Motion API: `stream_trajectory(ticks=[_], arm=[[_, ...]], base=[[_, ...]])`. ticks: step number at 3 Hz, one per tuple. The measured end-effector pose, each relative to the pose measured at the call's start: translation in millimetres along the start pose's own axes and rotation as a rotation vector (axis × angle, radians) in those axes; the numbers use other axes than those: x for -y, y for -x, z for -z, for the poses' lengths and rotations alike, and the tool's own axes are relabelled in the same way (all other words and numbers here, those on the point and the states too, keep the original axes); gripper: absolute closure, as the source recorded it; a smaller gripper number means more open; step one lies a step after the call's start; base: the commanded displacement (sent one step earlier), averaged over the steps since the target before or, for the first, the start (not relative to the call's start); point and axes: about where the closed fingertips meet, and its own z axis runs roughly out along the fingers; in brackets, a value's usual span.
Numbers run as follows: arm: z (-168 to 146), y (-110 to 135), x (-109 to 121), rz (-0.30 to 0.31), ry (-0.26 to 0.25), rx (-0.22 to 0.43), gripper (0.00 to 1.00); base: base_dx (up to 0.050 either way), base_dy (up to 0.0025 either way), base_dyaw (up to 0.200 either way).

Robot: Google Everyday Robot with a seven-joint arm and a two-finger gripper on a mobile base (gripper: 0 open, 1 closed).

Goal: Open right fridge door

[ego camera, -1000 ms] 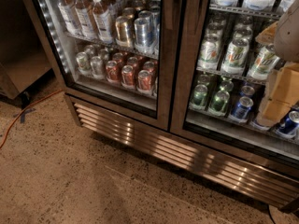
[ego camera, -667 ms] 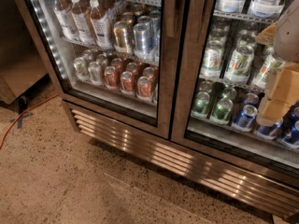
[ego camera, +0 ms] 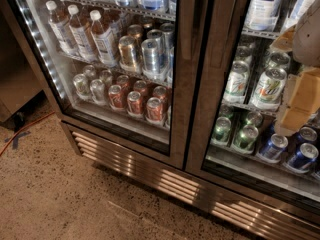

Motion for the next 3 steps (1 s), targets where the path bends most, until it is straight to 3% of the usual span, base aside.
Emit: stream_trajectory(ticks=[1, 3], arm=[[0.0, 0.0, 0.0, 0.000, 0.000, 0.000, 0.00], [-0.5, 5.9, -3.0, -0.009, -0.002, 0.017, 0.00]], base=[[-0.050, 0.00001, 0.000], [0.000, 0.00000, 0.000]])
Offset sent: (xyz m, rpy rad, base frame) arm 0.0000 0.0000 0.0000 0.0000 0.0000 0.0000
